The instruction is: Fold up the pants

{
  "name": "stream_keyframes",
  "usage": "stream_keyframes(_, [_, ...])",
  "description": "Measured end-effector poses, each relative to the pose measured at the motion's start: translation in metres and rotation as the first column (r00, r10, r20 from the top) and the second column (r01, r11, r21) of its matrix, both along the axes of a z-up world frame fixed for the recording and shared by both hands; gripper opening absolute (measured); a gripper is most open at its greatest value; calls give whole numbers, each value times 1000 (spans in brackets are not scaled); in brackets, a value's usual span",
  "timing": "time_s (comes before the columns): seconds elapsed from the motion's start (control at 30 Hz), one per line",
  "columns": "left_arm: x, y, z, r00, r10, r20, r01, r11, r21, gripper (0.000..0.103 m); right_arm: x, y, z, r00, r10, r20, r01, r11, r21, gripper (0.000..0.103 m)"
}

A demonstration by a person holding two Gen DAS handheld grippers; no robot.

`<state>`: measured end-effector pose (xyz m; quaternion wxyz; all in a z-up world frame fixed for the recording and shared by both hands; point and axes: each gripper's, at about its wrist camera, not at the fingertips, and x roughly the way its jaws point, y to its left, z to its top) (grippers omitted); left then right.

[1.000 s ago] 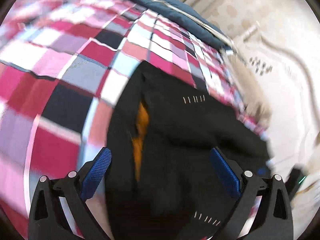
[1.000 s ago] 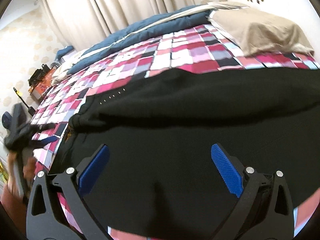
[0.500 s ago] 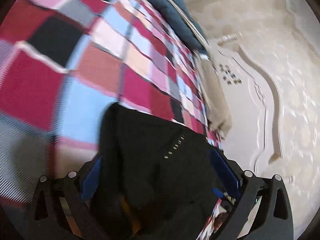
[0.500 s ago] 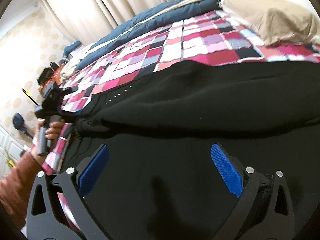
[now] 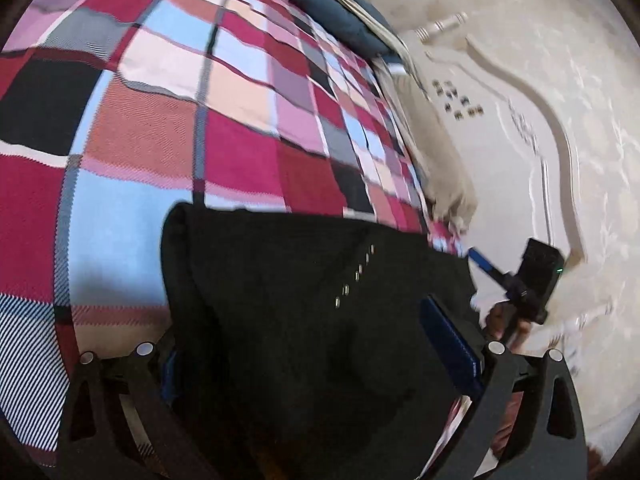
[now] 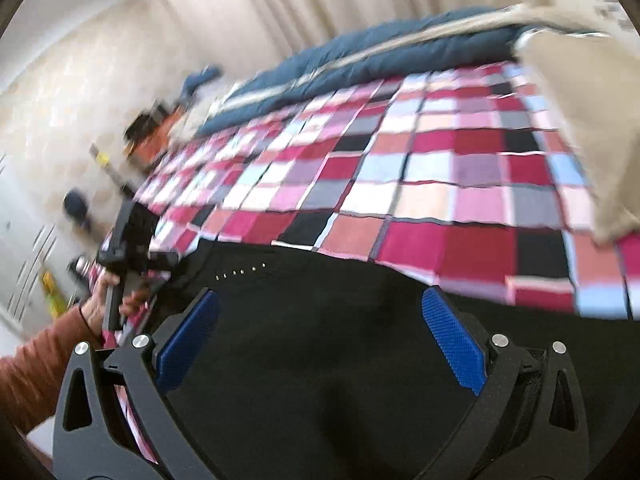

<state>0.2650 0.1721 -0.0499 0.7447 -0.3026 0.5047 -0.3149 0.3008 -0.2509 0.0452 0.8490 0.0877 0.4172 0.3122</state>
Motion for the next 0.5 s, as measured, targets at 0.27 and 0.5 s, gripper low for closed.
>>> stream_keyframes(0.27, [15, 11, -25, 992, 86, -93, -85, 996, 24, 11, 76, 27, -59, 968, 84, -238, -112, 988, -109, 100])
stream_keyframes(0.5, [15, 11, -19, 993, 81, -85, -78, 996, 38, 8, 72, 46, -64, 955, 133, -263, -189, 962, -199, 16])
